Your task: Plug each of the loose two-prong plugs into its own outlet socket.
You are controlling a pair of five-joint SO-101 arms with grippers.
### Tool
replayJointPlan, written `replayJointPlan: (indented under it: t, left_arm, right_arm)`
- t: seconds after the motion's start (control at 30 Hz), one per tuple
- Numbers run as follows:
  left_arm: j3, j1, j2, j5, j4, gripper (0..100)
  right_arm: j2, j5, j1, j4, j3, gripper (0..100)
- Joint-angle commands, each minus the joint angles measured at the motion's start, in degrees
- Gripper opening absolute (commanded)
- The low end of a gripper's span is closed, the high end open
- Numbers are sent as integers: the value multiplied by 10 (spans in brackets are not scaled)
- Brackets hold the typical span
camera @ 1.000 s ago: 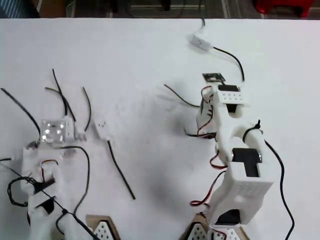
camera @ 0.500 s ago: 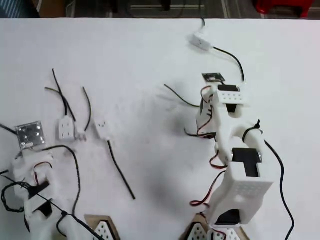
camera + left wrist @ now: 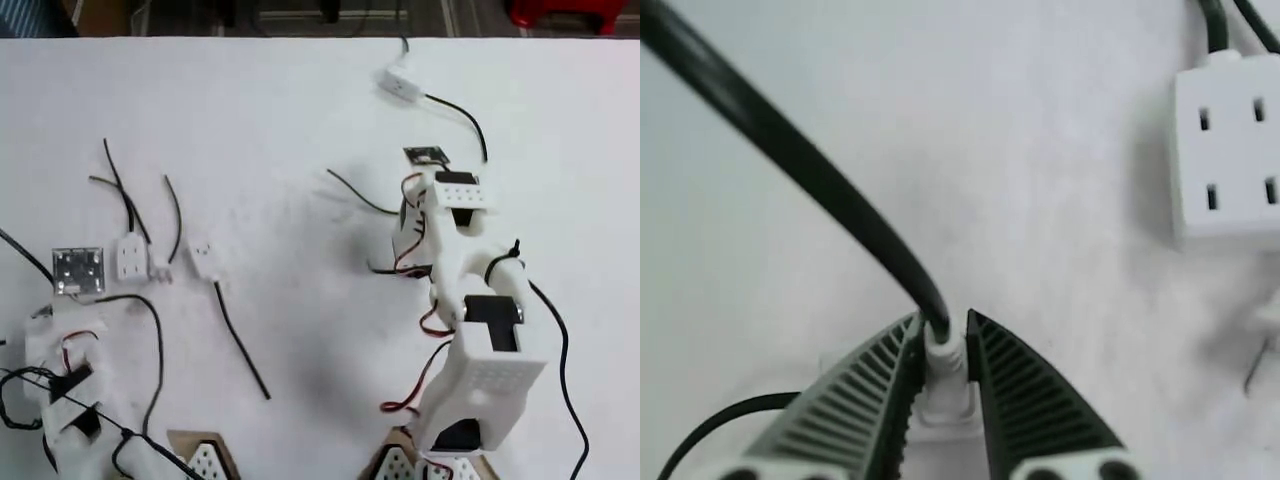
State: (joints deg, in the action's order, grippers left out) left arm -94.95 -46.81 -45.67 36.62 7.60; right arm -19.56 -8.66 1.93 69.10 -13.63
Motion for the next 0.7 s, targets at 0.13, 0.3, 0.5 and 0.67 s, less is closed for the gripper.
replayJointPlan:
  t: [0.13, 0.3, 0.5, 0.67]
  left_arm:
    - [-9, -17, -1, -85, -13, 24]
    - [0, 0, -1, -285, -127, 28]
    - [14, 89, -1, -417, -251, 163]
    - [59, 158, 3, -441, -312, 111]
  right_arm:
    - [-10, 2, 7, -10, 11, 21]
    - [-10, 2, 6, -11, 11, 21]
    - [-11, 2, 7, -11, 11, 21]
    - [-11, 2, 6, -11, 11, 21]
